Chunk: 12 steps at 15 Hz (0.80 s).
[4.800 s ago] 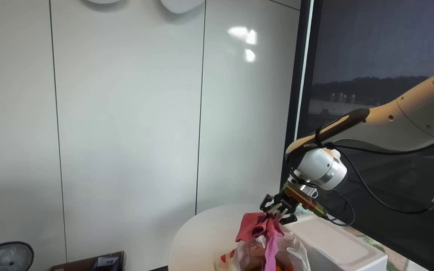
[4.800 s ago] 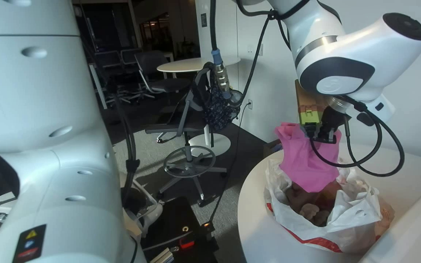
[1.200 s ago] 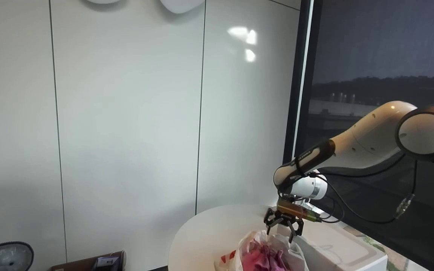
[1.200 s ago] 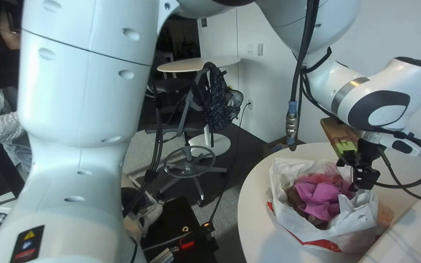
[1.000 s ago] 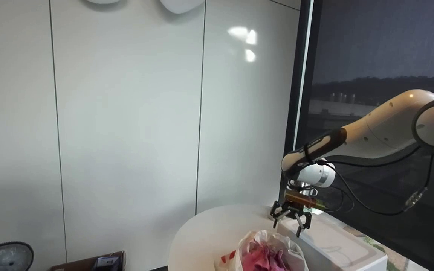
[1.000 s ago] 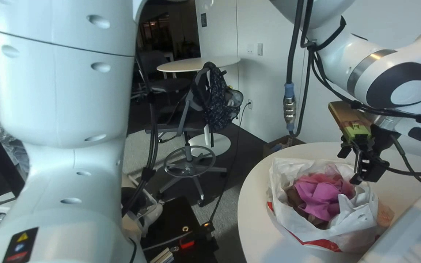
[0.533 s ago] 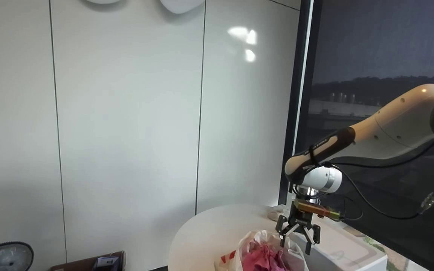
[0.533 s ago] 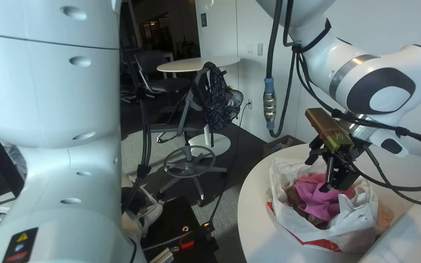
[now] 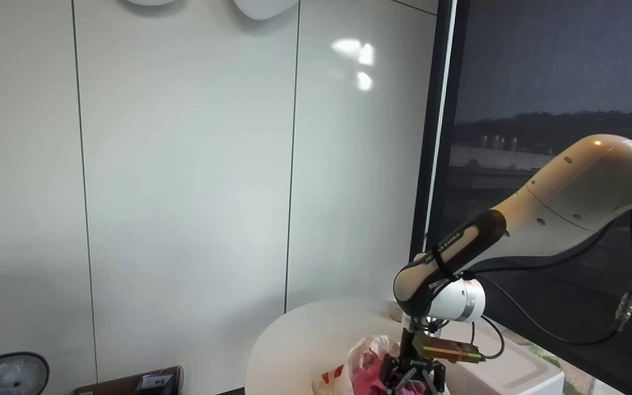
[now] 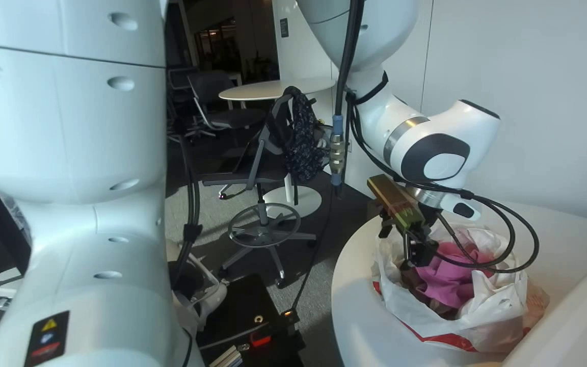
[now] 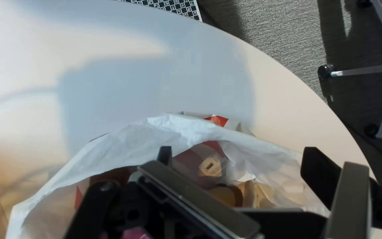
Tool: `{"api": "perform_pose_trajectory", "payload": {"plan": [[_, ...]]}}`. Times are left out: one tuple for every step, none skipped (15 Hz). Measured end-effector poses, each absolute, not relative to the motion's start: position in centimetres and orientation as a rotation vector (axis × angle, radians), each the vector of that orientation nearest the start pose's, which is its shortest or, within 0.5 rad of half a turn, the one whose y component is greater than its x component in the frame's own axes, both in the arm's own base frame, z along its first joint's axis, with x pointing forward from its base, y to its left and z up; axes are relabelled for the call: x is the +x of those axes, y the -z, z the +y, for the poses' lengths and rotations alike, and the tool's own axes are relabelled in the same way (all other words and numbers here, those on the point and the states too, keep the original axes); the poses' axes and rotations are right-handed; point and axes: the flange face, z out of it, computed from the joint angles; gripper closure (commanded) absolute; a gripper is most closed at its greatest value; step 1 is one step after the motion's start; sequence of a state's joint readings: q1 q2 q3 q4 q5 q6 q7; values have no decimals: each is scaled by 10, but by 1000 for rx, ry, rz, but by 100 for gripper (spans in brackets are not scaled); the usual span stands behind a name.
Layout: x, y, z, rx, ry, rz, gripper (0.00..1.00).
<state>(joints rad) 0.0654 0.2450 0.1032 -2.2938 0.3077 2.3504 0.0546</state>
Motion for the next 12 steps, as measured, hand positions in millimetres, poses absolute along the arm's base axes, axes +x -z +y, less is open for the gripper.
{"api": "perform_pose_trajectory", "payload": {"plan": [[498,-227,104,-2924,-279,149,0],[495,-225,116,-2927,-247,119,0],[491,-223,127,-2927,-221,94,0],[487,-220,136,-2924,-195,67,0],[484,-216,143,-2921,-172,40,0],[480,-212,150,-2920,-149,12,0],[475,-208,156,-2916,-134,-15,0],[471,-204,162,-2908,-124,-41,0],[466,-202,169,-2896,-116,-68,0],[462,-201,176,-2884,-96,-100,0],[459,-201,184,-2871,-62,-139,0],[456,-200,191,-2861,-22,-178,0]]}}
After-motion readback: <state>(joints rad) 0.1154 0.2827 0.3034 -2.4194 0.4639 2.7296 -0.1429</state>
